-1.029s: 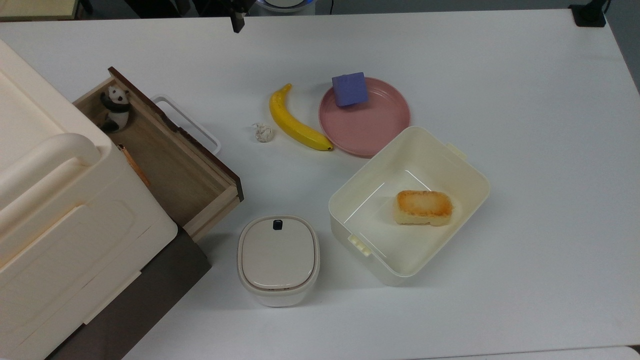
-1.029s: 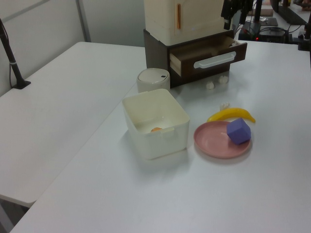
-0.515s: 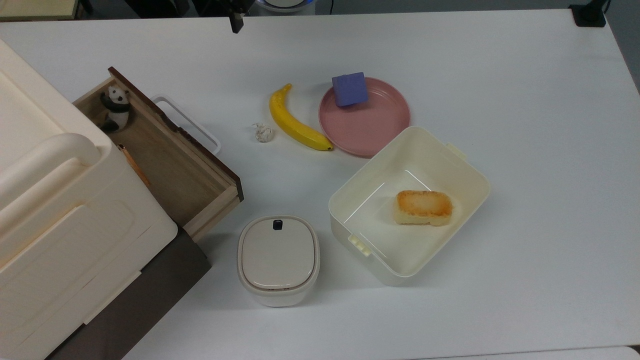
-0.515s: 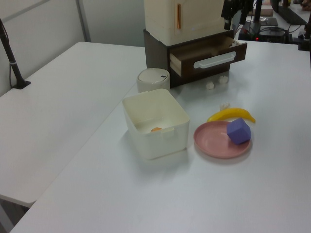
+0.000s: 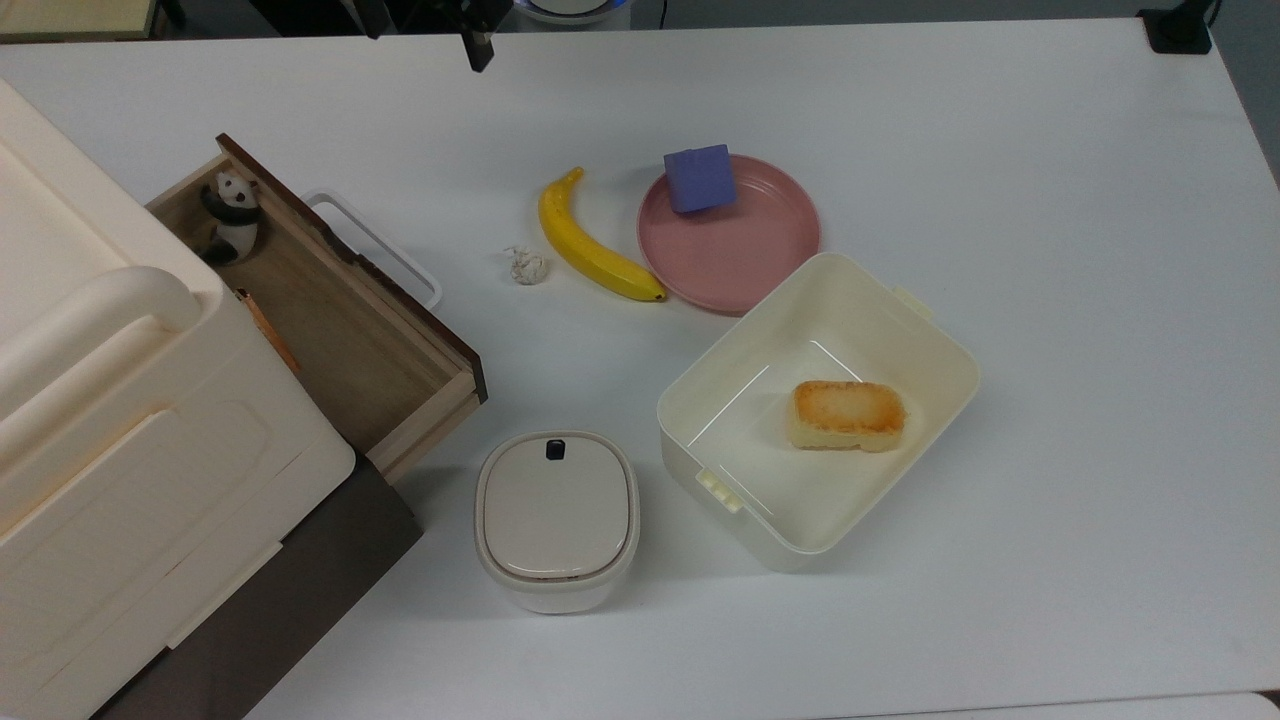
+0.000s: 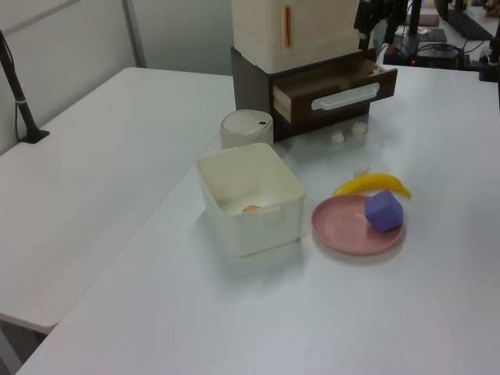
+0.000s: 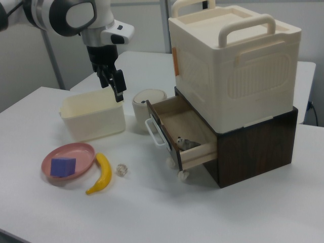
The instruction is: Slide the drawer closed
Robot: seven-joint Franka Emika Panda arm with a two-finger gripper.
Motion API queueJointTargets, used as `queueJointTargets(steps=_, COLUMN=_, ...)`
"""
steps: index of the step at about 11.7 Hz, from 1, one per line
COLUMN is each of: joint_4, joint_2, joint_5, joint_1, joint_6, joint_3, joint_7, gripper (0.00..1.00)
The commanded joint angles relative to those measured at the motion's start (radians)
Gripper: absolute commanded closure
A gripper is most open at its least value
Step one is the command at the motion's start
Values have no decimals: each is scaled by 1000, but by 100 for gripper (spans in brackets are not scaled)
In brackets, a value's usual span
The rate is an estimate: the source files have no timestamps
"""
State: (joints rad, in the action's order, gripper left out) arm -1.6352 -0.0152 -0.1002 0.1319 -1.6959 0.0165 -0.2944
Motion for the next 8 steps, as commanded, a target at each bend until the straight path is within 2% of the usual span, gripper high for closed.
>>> queueJointTargets(steps=1, joint_4=-27, joint_2=-9, joint_5=-23, joint_1=23, joint_6=21, joint_3=-7, joint_7=-11, gripper=0)
queueJointTargets(steps=2, joint_4=-31, joint_2=-15, joint_5=-23, joint_1=41, joint_6=82, joint_3=-3, joint_7=-14, gripper=0)
queueJointTargets(steps=4, joint_4=-26, joint_2=-14, joint_5=-27, joint_1=60, joint_6=195, joint_3=32, joint_7=-5, gripper=12)
queueJointTargets(steps=6, joint_4=-44, joint_2=-5, joint_5=-35, joint_1=58, joint_6=214, joint_3=40, joint_7=-9, gripper=63)
queueJointTargets(steps=7, joint_4=-70, joint_2=0, joint_5=-36, joint_1=58, joint_6=191, joint_3=40, joint_7=-18, gripper=100)
queueJointTargets(steps=8, joint_4=-87, joint_2=15, joint_5=-35, joint_1=57, joint_6=143, joint_3=39, joint_7=-29, gripper=100)
